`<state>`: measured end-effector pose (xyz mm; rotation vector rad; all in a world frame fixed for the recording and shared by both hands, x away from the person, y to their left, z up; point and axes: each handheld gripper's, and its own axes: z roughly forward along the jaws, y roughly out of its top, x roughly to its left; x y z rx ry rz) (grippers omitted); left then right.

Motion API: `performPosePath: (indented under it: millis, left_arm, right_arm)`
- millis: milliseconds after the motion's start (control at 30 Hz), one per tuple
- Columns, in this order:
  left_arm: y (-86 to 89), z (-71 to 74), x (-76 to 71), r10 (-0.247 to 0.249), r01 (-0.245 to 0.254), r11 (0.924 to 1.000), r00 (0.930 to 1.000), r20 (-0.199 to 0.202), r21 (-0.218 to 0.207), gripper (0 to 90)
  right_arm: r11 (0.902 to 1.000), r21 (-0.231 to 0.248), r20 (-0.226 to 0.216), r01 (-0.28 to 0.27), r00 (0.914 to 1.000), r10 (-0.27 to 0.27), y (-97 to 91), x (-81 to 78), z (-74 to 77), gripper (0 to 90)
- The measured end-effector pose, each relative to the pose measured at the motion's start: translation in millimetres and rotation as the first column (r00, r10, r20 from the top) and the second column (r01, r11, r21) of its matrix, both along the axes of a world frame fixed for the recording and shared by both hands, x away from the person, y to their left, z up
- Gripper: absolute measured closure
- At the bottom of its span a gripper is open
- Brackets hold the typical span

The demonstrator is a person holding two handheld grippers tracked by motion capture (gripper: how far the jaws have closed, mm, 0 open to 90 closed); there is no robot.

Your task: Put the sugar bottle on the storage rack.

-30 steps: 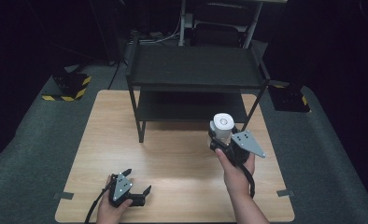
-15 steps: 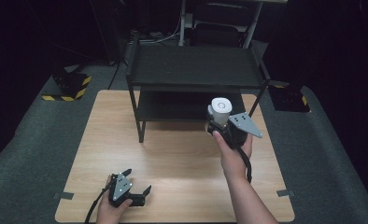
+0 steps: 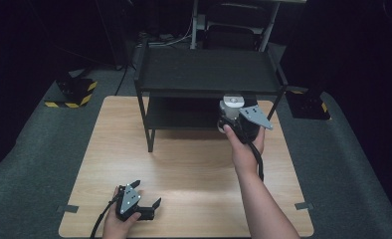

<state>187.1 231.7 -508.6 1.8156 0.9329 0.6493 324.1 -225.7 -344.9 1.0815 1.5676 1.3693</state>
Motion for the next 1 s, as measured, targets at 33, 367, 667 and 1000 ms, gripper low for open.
performPosePath:
  millis: [33, 367, 667, 1000]
  left_arm:
    - [0.0, 0.0, 0.0, 0.000, 0.000, 1.0000, 1.0000, 0.000, 0.000, 0.5]
    - [0.4, 0.0, -0.1, -0.003, 0.003, 1.0000, 1.0000, 0.002, 0.002, 0.5]
    - [0.3, -0.6, -0.3, -0.003, 0.003, 1.0000, 1.0000, 0.003, -0.002, 0.5]
    - [0.8, -0.4, 0.1, -0.006, 0.006, 1.0000, 1.0000, 0.002, -0.002, 0.5]
  right_arm:
    - [1.0000, 0.001, 0.000, 0.001, 1.0000, -0.001, 0.6, 1.7, -0.5, 30.0]
    - [0.9998, -0.012, 0.002, 0.014, 0.9999, -0.014, 7.4, 24.7, -8.2, 30.0]
    - [0.9998, -0.006, 0.028, 0.020, 0.9994, -0.019, 11.3, 39.9, -19.0, 30.0]
    - [0.9998, 0.008, 0.036, 0.021, 0.9991, -0.021, 15.7, 48.2, -26.4, 30.0]
